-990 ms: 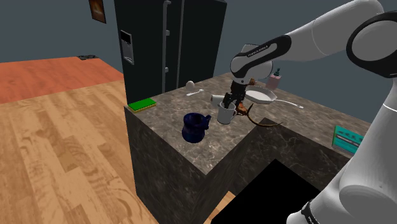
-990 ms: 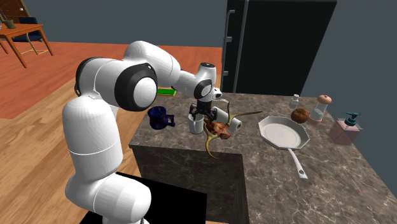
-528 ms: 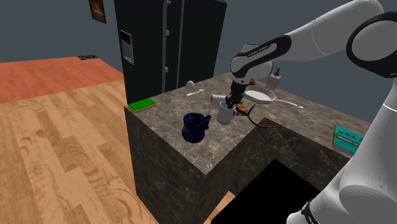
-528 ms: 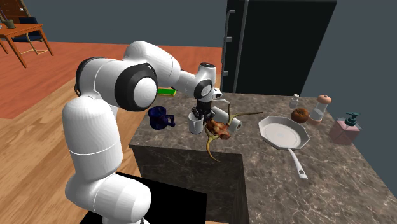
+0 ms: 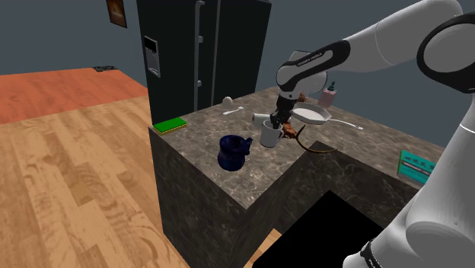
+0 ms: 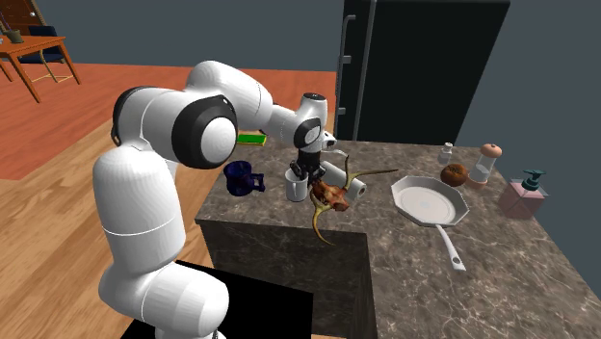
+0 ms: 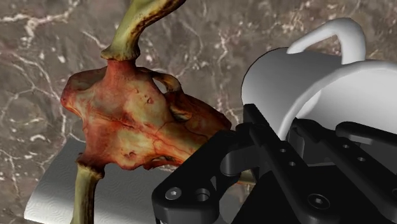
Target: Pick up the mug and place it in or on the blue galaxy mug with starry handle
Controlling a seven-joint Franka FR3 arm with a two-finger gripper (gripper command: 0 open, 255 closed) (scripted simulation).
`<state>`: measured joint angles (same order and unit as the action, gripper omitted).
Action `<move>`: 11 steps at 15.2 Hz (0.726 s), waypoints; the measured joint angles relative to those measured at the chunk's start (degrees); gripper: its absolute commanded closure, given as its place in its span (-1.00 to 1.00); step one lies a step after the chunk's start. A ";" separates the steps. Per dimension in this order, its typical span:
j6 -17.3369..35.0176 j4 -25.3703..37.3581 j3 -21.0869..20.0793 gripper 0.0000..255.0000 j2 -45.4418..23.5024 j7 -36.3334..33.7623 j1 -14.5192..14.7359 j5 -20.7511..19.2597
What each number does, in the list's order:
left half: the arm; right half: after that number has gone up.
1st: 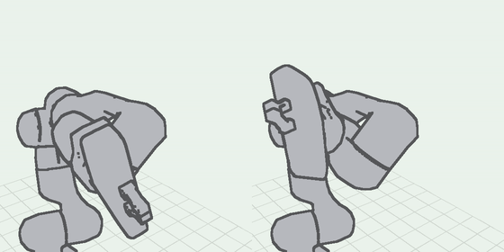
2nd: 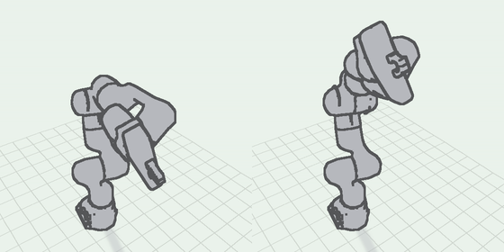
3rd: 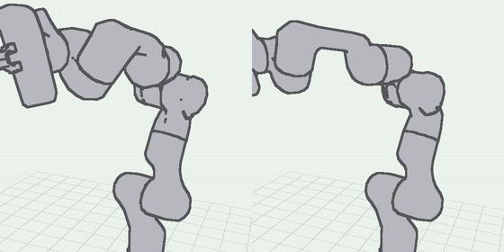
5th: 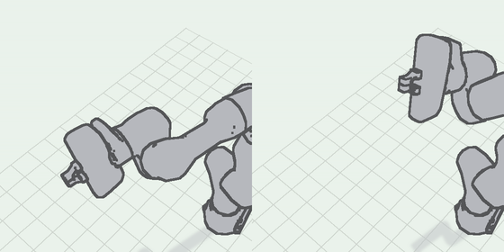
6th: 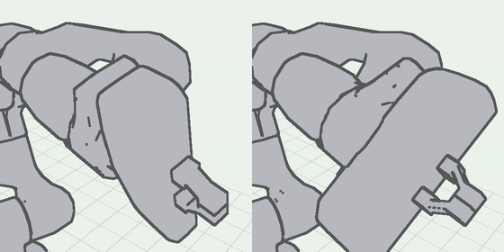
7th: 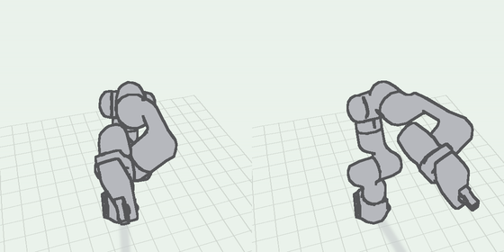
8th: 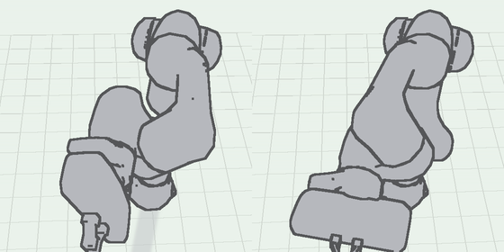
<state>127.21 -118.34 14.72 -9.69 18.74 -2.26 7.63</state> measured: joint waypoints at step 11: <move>-7.49 4.08 0.24 1.00 3.65 -1.58 0.26 -1.67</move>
<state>119.71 -114.26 14.96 -6.04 17.15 -2.00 5.95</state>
